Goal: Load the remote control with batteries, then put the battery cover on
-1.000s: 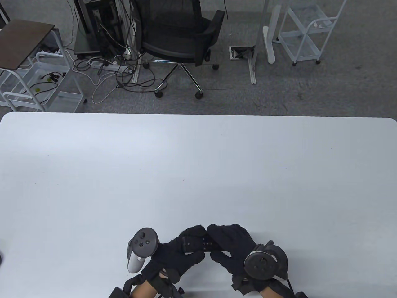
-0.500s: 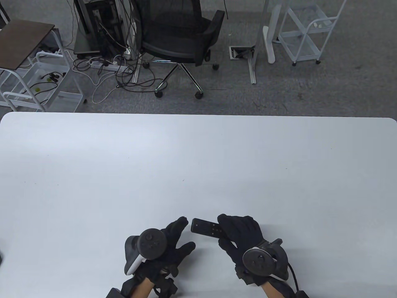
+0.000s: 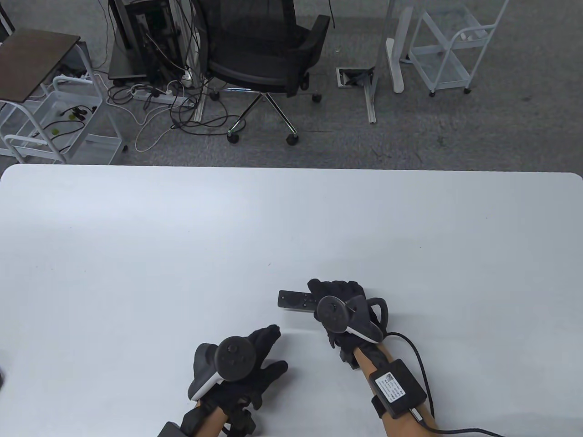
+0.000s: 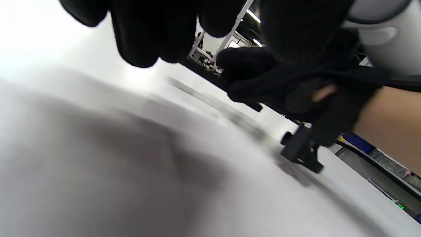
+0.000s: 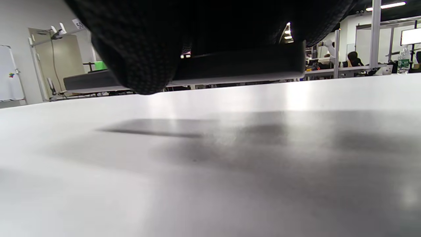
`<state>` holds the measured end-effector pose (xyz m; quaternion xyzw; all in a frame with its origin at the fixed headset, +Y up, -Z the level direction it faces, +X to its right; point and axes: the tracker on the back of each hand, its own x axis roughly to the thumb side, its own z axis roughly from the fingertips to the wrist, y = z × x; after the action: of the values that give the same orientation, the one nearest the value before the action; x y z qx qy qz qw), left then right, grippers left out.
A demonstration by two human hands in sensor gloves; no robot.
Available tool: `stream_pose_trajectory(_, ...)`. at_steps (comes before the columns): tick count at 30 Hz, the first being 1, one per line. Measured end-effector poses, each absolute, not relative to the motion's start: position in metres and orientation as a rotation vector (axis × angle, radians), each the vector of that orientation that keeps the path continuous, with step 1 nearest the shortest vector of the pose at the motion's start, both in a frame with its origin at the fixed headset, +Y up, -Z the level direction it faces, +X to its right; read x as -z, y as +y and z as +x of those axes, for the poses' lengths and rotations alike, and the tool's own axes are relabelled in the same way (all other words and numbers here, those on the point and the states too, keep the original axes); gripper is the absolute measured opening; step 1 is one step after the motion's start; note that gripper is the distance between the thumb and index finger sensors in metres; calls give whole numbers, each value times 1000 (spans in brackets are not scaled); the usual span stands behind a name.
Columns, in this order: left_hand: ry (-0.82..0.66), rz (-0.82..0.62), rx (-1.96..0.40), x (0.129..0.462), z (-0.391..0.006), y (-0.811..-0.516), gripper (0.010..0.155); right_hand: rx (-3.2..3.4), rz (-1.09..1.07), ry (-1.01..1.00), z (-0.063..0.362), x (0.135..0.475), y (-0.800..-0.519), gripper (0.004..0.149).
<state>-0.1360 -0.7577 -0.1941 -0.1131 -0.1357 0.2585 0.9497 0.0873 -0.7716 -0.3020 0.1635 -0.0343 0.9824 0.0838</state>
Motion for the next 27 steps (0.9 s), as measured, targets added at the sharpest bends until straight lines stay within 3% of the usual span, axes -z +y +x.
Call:
stream_pose_trajectory(8,-268,-250,-516,196,-139,-759,79,-2950,458,-17,78,326,-781,70)
stream_pose_trajectory(27,-270,-258,-496,198,-138,-760,79,-3013,417,91,71,335,-785,71)
